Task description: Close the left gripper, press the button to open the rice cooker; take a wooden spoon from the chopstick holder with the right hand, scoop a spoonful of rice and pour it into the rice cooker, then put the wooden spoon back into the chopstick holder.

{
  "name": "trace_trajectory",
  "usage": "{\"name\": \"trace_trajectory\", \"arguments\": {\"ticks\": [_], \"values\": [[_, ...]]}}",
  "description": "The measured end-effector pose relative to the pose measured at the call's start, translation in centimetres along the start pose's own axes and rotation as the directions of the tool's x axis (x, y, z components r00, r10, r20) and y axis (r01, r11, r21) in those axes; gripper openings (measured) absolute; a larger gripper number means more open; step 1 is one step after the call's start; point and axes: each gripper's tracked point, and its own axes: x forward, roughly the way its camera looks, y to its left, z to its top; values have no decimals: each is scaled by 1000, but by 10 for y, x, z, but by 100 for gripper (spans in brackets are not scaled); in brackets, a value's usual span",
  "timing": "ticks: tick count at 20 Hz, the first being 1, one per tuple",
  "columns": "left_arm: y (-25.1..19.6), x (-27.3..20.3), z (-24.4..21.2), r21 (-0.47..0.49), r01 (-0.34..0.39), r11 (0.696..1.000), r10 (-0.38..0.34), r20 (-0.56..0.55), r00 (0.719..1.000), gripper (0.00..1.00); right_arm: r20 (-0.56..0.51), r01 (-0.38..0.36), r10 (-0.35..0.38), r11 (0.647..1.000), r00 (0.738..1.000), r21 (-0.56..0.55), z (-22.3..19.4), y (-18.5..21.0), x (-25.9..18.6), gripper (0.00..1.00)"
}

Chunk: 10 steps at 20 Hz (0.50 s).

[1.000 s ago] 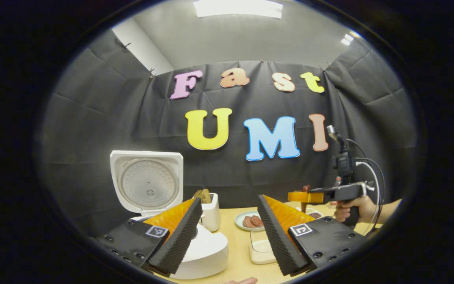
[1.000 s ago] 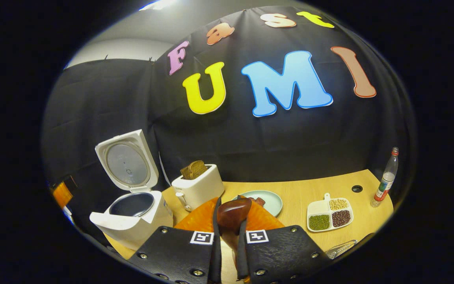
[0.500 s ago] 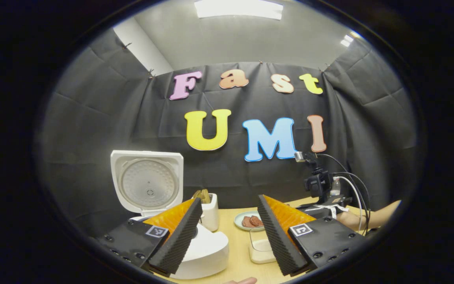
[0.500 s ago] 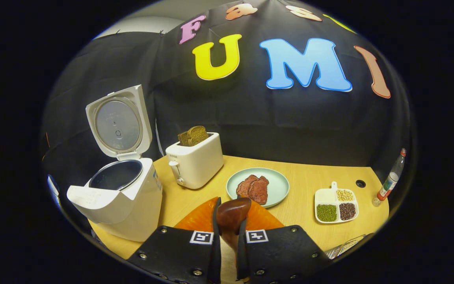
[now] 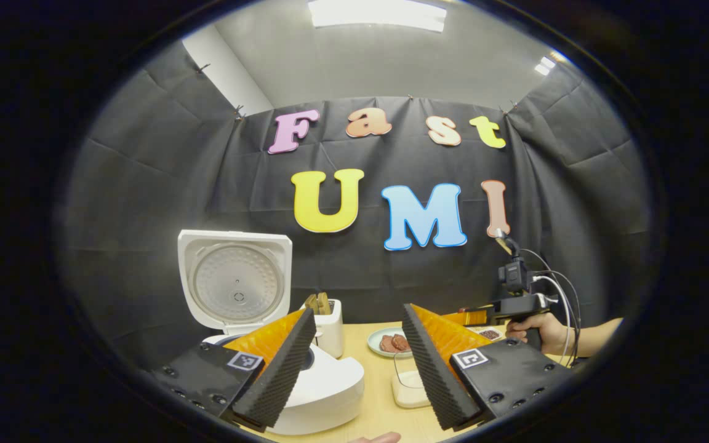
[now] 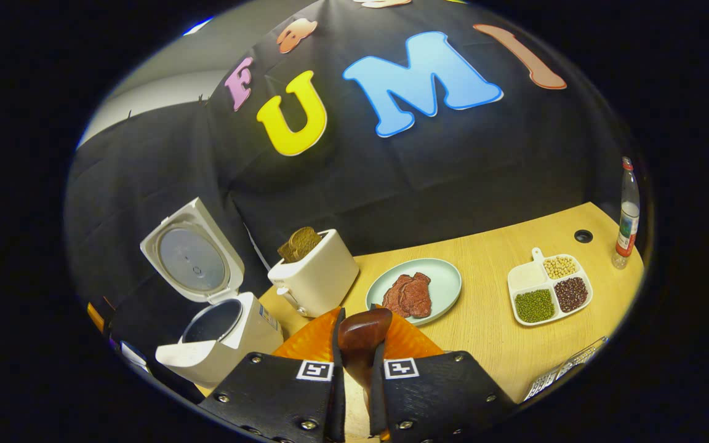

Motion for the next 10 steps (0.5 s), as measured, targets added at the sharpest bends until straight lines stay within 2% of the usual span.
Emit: {"name": "trace_trajectory", "arguments": {"ticks": [5,6,10], "values": [[2,-1,0,-7,-2,1000,2,-3,1000,99,71,-33,17,974,997,226,20,-22,-9,16],[2,-1,4,-1,-5,1000,5,-1,1000,96,76,-30,12,969,997,246,23,-26,-10,16],[0,-4,4,11,-5,1000,5,1,1000,99,116,-37,11,973,993,229,46,-18,-19,16]]}}
